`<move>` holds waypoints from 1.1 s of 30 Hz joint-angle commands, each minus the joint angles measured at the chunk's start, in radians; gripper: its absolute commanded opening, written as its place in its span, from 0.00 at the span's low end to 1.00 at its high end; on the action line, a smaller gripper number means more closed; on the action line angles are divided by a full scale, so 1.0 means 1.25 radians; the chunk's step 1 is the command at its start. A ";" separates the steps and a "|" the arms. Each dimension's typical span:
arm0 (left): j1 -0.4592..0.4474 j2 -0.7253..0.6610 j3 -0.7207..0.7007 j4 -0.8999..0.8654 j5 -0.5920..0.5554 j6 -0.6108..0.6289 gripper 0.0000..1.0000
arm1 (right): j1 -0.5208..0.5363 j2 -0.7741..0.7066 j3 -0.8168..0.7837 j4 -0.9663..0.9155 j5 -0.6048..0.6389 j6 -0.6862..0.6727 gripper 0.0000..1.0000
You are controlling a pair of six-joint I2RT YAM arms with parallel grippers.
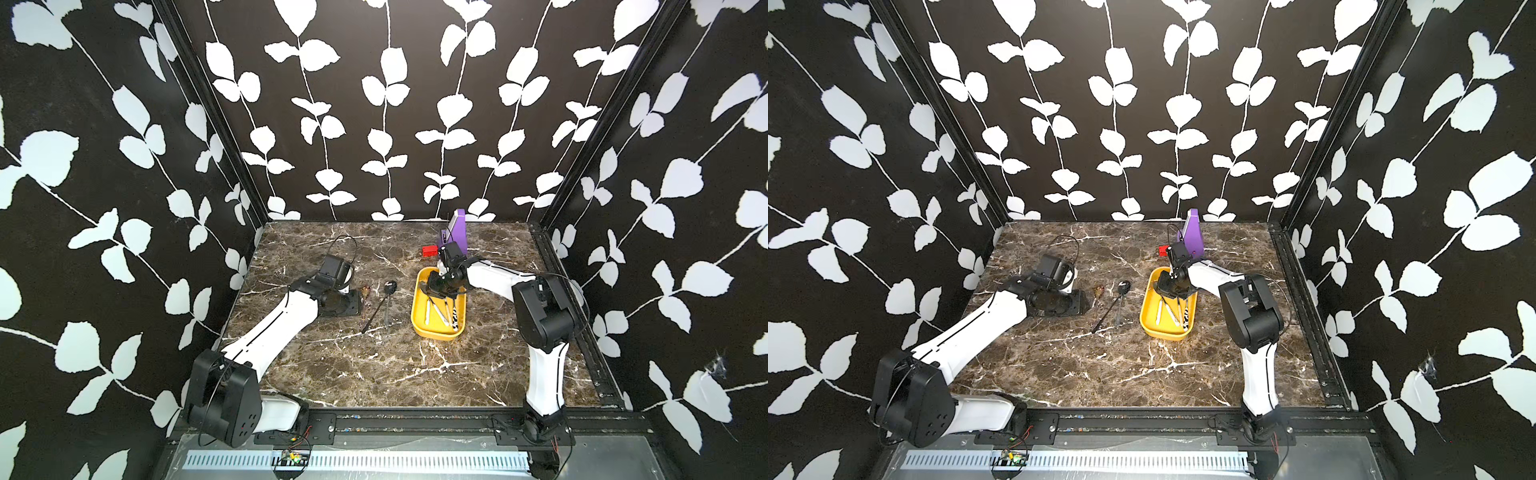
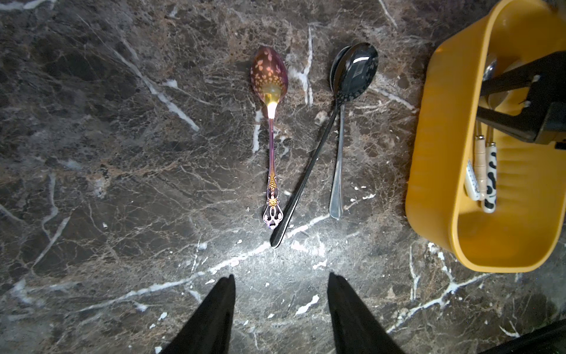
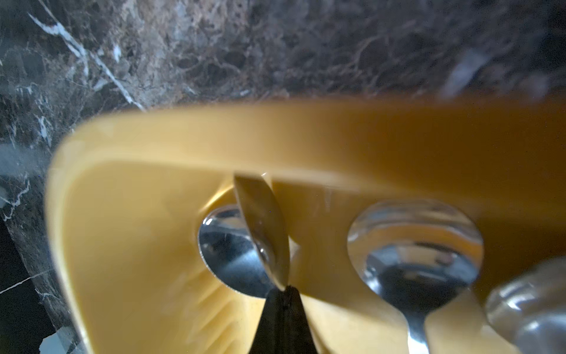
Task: Put the spoon into the storage box
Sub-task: Adjust the spoon in the storage box, then pick up the spoon from the center of the board.
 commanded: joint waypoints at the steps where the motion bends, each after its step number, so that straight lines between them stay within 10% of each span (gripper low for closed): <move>1: -0.005 -0.002 0.014 0.001 0.000 0.003 0.54 | -0.006 0.011 -0.019 -0.039 0.035 -0.023 0.09; 14: -0.037 0.040 0.044 -0.006 -0.005 0.028 0.54 | -0.007 -0.112 -0.007 -0.094 0.078 -0.090 0.25; 33: -0.113 0.417 0.293 -0.091 -0.122 0.208 0.48 | -0.011 -0.219 -0.052 -0.074 0.063 -0.109 0.28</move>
